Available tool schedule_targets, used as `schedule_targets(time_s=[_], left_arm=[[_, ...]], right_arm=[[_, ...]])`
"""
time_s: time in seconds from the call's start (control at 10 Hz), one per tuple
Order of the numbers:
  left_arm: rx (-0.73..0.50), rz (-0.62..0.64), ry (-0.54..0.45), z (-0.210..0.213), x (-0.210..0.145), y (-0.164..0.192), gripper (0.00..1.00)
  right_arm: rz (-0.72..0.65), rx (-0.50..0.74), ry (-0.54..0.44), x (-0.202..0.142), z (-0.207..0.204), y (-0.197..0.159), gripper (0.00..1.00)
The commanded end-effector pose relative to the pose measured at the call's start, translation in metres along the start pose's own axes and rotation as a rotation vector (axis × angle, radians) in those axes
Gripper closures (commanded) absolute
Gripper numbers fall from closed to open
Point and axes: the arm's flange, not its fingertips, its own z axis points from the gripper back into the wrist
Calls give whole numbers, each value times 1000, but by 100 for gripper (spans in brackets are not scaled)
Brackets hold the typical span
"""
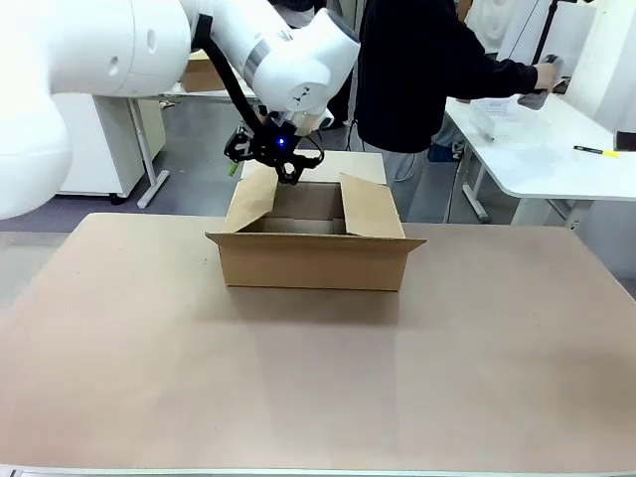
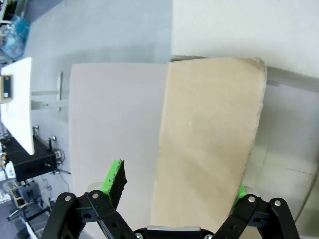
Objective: Pack the gift set into the box.
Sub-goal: Place both hands on the side flaps of the Package Box and spread them outward.
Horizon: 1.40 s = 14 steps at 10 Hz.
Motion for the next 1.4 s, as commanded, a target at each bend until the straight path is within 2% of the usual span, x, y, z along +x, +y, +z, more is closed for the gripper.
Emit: schedule_targets(time_s=[0.0, 0.4, 0.7, 0.9, 1.3], left_arm=[[17, 24, -26, 4, -7, 21, 0], [-100, 75, -17, 7, -12, 71, 0], [-215, 118, 25, -11, -13, 111, 0], [-312, 152, 37, -21, -16, 142, 0], [-595, 123, 94, -57, -25, 202, 0]], right_arm=[[28, 13, -10, 3, -2, 0, 0], [28, 13, -10, 3, -2, 0, 0], [28, 13, -10, 3, -2, 0, 0], [28, 13, -10, 3, -2, 0, 0], [28, 13, -10, 3, -2, 0, 0]])
